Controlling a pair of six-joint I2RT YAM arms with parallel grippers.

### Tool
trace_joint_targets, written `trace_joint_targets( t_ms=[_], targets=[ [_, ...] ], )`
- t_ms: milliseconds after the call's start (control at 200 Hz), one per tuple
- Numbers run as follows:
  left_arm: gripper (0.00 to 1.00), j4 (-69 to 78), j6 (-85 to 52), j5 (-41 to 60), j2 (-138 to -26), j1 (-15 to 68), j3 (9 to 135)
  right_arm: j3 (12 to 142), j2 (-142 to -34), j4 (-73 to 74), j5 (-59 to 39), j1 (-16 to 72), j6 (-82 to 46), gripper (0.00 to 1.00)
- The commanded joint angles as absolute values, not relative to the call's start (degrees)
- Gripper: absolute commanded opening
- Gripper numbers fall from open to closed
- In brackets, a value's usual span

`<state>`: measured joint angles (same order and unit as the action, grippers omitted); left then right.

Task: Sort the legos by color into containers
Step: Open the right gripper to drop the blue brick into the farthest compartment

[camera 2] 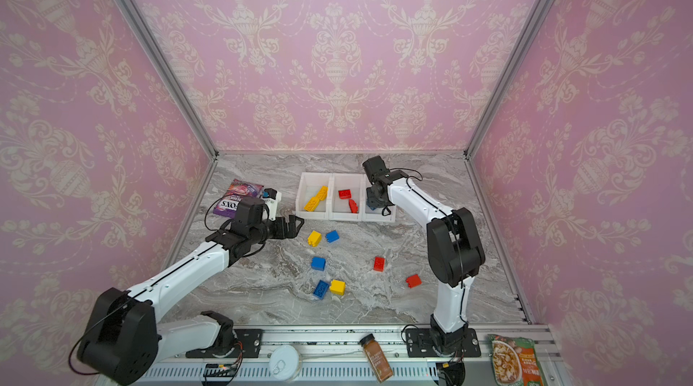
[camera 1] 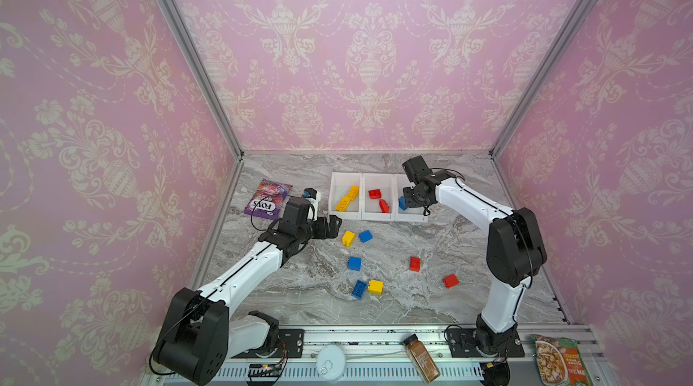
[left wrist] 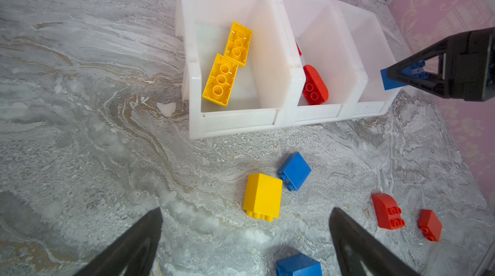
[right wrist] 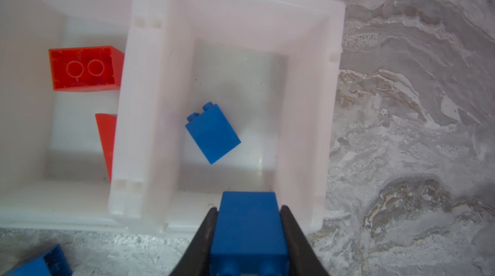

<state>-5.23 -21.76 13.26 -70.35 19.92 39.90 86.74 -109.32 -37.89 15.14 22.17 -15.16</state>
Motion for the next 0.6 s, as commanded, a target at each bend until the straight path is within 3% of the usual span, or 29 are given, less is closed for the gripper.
trace_joint_targets(
  t_ms=[0,180,290,385,590],
  targets=[
    [0.99,-5.54,-22.12,14.19,-68.92,19.34,38.77,89.34,-112.22,-36.97,14.81,21.89,-14.26,0.28],
    [0.99,-5.6,-22.19,14.21,-69.24,19.35,39.0,91.36,-115.35,-36.89,15.33,21.23,-14.55,0.31],
    [0.99,-5.78,-22.06,14.24,-69.35,19.34,39.29,91.08,-115.02,-36.93,14.98,21.2,-14.85,0.49],
    [0.99,-5.76,-21.97,14.15,-69.45,19.34,39.37,90.06,-113.98,-36.57,14.46,21.16,-15.17,0.56],
    [0.99,-5.61,-22.1,14.41,-70.21,19.34,39.64,87.65,-110.96,-36.21,13.58,21.16,-15.8,0.57]
  ],
)
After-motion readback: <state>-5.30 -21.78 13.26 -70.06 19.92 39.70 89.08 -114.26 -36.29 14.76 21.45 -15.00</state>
